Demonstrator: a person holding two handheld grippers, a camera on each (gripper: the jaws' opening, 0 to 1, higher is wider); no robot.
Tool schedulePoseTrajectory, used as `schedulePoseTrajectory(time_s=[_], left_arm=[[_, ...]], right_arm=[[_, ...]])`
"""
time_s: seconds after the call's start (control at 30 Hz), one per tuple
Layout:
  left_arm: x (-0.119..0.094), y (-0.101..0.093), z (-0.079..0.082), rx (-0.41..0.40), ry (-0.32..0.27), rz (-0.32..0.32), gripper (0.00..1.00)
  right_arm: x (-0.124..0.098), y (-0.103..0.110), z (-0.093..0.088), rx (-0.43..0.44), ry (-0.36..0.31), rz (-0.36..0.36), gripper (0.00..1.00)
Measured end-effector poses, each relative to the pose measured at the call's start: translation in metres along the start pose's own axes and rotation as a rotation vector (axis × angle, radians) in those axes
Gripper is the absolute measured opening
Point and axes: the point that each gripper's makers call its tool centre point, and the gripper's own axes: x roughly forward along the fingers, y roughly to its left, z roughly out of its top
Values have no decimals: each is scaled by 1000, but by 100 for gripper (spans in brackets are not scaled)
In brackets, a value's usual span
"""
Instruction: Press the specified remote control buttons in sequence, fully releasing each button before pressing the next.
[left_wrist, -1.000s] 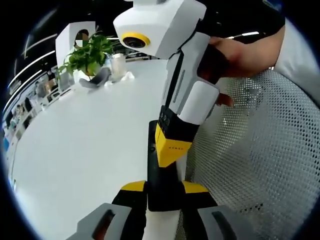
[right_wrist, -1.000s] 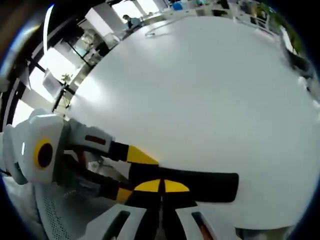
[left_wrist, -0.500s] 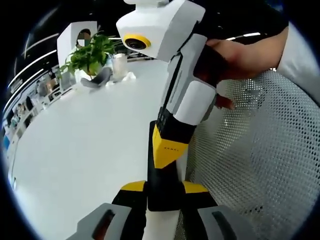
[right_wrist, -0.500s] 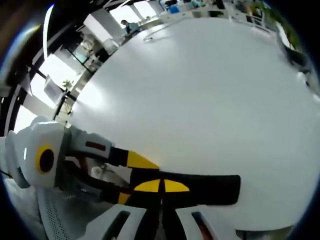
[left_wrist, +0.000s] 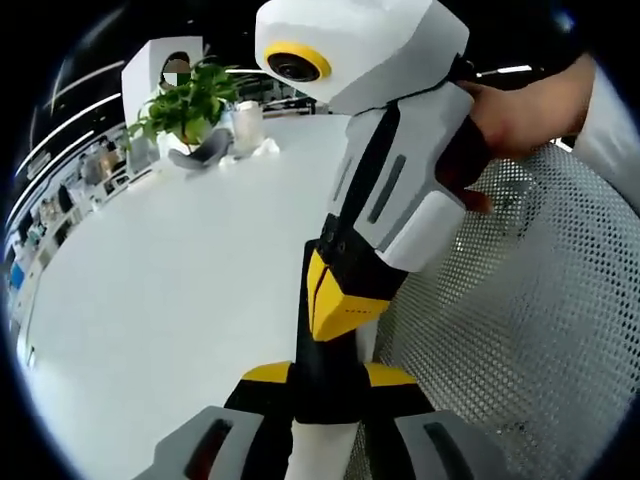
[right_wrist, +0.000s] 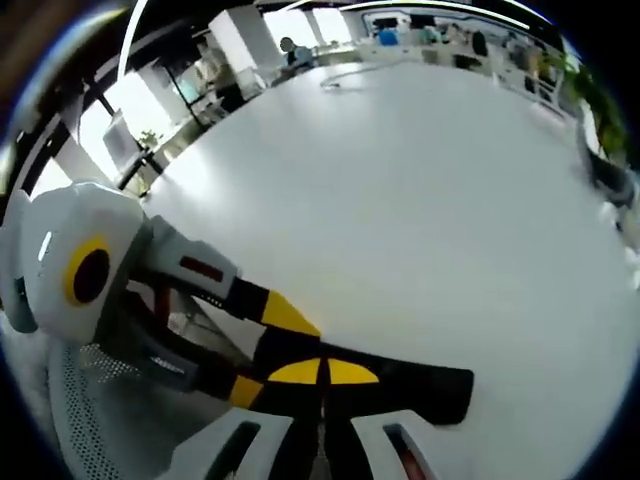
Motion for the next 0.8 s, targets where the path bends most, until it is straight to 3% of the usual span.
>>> schedulePoseTrajectory(time_s=[0.1, 0.27, 0.47, 0.63, 0.7, 0.8], left_arm=[[0, 1, 1, -14, 6, 11, 25], [0, 2, 2, -27, 13, 22, 25], [0, 2, 3, -15, 4, 13, 25], [1, 3, 3, -11, 4, 6, 25], [1, 3, 2, -8, 0, 2, 25], [1, 2, 2, -3, -9, -4, 25]], right_arm=[[-1, -1, 0, -21, -11, 2, 0], [-2, -4, 3, 131, -16, 45, 0], [-5, -7, 3, 226, 8, 73, 0], [-19, -11, 27, 265, -135, 88, 0], [-30, -20, 38, 288, -211, 62, 0], [-52, -44, 47, 307, -305, -31, 0]])
